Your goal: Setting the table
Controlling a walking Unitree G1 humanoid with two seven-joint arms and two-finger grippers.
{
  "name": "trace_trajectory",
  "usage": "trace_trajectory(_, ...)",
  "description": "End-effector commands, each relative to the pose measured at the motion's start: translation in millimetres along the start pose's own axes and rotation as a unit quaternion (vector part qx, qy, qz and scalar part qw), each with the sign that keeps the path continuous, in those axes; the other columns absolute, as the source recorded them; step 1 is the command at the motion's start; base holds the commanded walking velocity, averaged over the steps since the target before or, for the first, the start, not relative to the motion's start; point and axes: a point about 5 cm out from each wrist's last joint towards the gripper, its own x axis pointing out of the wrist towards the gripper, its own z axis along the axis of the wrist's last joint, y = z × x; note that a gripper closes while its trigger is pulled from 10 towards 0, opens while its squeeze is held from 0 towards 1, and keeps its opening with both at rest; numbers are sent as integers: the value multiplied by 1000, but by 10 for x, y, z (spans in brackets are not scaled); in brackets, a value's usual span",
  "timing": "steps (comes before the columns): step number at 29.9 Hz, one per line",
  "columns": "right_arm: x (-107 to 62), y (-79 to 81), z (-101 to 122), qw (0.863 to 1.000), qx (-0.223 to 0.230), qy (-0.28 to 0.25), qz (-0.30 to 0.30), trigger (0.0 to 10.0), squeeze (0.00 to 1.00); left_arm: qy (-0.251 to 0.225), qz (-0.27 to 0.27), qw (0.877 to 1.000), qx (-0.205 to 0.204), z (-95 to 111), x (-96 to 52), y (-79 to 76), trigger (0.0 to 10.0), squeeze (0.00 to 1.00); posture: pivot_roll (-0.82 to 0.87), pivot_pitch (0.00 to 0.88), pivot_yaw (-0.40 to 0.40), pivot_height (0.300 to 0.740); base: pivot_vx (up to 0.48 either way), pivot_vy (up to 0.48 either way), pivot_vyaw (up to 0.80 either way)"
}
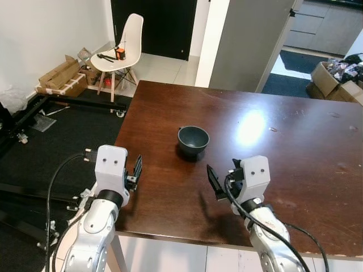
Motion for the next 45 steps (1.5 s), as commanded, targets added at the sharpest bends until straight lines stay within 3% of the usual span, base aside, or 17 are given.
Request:
trace_trajectory(1, -26, -23, -41, 1000, 2, 6, -5, 10000, 0, 6, -1, 1000, 1, -33, -1, -11, 10000, 0, 61, 0, -18, 740, 0, 0, 0)
trace_trajectory(26, -33, 30, -55, 1000, 11, 4, -5, 10000, 0, 8, -3, 1000, 2, -16, 5, 9, 10000, 0, 56, 0, -4, 740, 0, 0, 0)
trace_trajectory(45, -114, -58, -74, 1000, 1, 12, -25, 10000, 0, 18, -8, 1000, -21, -79, 5, -68, 10000, 0, -26, 0, 4, 740, 0, 0, 0)
